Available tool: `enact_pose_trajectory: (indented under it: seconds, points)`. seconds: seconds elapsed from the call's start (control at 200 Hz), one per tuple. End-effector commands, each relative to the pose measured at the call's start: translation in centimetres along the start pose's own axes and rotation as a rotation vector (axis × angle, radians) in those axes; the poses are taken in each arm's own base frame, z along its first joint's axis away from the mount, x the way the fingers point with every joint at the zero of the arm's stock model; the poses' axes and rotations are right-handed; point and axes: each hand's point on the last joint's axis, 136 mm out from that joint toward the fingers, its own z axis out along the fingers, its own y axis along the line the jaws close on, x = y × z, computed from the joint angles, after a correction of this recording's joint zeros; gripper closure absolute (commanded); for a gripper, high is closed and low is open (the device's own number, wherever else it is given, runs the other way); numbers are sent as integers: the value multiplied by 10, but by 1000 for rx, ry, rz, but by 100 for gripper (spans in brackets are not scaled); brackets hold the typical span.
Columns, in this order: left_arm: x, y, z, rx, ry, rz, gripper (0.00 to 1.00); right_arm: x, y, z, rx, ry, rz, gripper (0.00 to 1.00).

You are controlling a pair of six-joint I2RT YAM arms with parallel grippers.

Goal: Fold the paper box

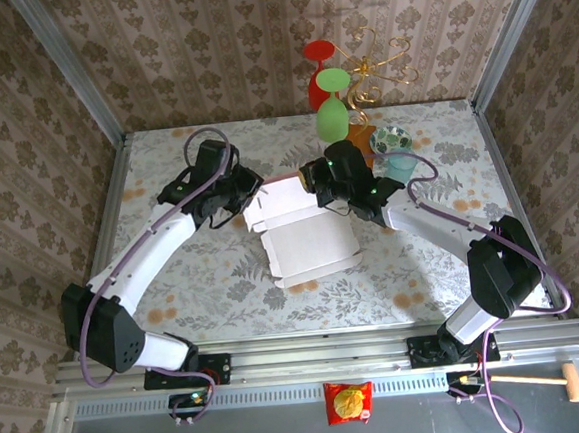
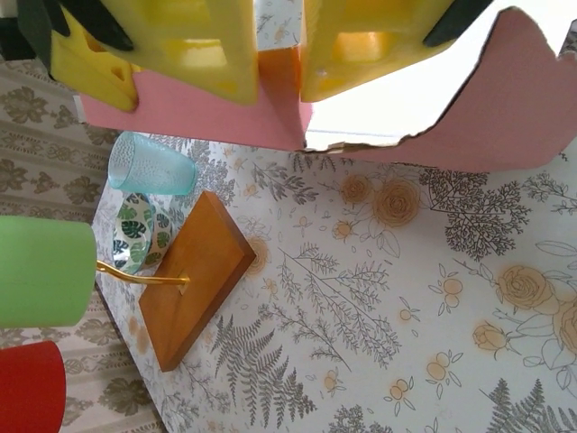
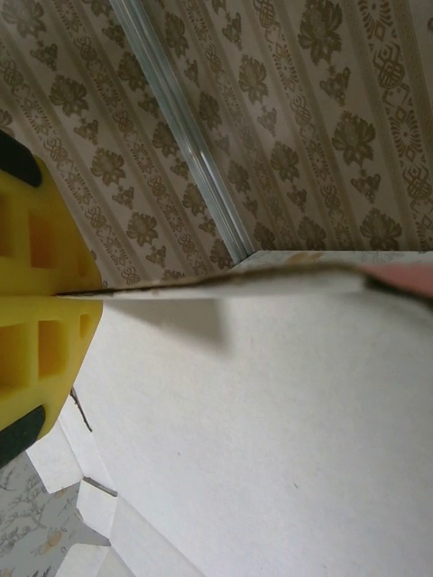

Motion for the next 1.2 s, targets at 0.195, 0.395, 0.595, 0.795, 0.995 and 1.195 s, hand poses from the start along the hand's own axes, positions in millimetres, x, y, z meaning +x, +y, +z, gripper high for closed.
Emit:
enact_pose_trajectory:
  seconds: [0.195,0.395,0.595,0.795,0.995,1.195]
  points:
    - [-10,8,-6,39,-72,-79,100,-2,16,-11,-146,1,14,100]
    - [-12,11,-6,63,-92,-128,100,-5,1,-7,-182,-11,55,73]
    - [-13,15,-6,65,-96,-148,100,0,3,1,-222,-3,68,60]
    - [-14,16,-5,64,-96,-154,100,5,-13,12,-207,-12,99,60]
    - [-13,15,-5,67,-90,-158,100,1,-5,21,-240,-37,105,70]
    - [-13,17,-5,66,-88,-165,100,1,-7,28,-236,-44,114,80]
